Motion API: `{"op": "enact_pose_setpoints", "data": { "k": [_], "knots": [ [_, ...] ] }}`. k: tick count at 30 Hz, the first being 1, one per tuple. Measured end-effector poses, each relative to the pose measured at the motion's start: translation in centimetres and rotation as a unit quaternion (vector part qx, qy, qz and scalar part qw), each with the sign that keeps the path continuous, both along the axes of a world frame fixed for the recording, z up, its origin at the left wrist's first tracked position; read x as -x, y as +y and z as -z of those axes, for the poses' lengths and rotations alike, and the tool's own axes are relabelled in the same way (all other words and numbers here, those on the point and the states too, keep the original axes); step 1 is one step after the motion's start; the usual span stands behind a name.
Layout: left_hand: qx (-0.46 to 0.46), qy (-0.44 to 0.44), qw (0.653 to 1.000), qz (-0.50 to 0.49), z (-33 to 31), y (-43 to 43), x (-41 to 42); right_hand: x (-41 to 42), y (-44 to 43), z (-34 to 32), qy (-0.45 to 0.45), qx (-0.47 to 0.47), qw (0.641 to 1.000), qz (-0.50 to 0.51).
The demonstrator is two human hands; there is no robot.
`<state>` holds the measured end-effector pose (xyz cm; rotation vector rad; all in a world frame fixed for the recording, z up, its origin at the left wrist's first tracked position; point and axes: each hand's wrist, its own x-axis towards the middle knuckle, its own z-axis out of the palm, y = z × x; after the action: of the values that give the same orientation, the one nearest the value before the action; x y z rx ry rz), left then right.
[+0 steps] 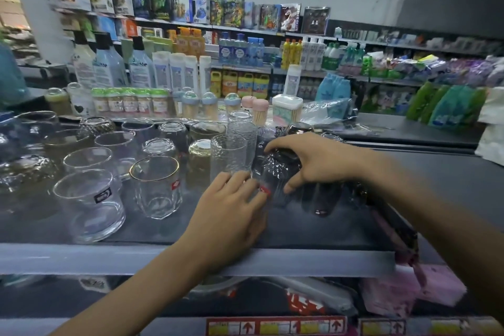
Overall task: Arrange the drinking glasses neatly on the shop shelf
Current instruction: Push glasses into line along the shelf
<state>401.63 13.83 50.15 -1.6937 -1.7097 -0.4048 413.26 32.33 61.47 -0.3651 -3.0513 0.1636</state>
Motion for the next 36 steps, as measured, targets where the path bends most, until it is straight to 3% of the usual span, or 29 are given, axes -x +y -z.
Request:
{"op": "enact_pose_setpoints", "data": {
  "k": [4, 7, 13, 17, 22, 30, 32, 36],
  "knots": [
    [-0.111, -0.049, 0.993, 0.0, -2.7, -1.1, 0.3, -2.6, 0.2, -2.0, 0.075, 0.064, 0.995, -0.024],
    [-0.123, -0.09, 0.987, -0.045, -5.7, -0.9, 1.1, -4.3, 0.7, -2.8, 0.151, 0.115, 0.981, -0.025],
    [0.062, -0.167, 0.968, -0.178, -11.5, 4.2, 2.7, -5.7, 1.9, -2.0, 0.313, 0.26, 0.912, 0.045],
    [0.196, -0.156, 0.939, -0.237, -12.8, 8.2, 3.1, -5.5, 2.8, -1.5, 0.384, 0.4, 0.827, 0.098],
    [0.228, -0.244, 0.913, -0.232, -11.8, 10.7, 4.5, -5.1, 4.0, -1.4, 0.393, 0.588, 0.705, 0.046],
    [0.227, -0.246, 0.902, -0.273, -12.0, 11.6, 5.0, -5.0, 3.5, -2.0, 0.331, 0.793, 0.51, -0.039],
    [0.218, -0.249, 0.901, -0.28, -11.8, 11.9, 5.0, -5.1, 3.3, -2.1, 0.325, 0.806, 0.492, -0.056],
    [0.212, -0.244, 0.895, -0.307, -11.5, 11.9, 4.9, -5.6, 2.7, -2.4, 0.337, 0.791, 0.509, -0.039]
  ]
}}
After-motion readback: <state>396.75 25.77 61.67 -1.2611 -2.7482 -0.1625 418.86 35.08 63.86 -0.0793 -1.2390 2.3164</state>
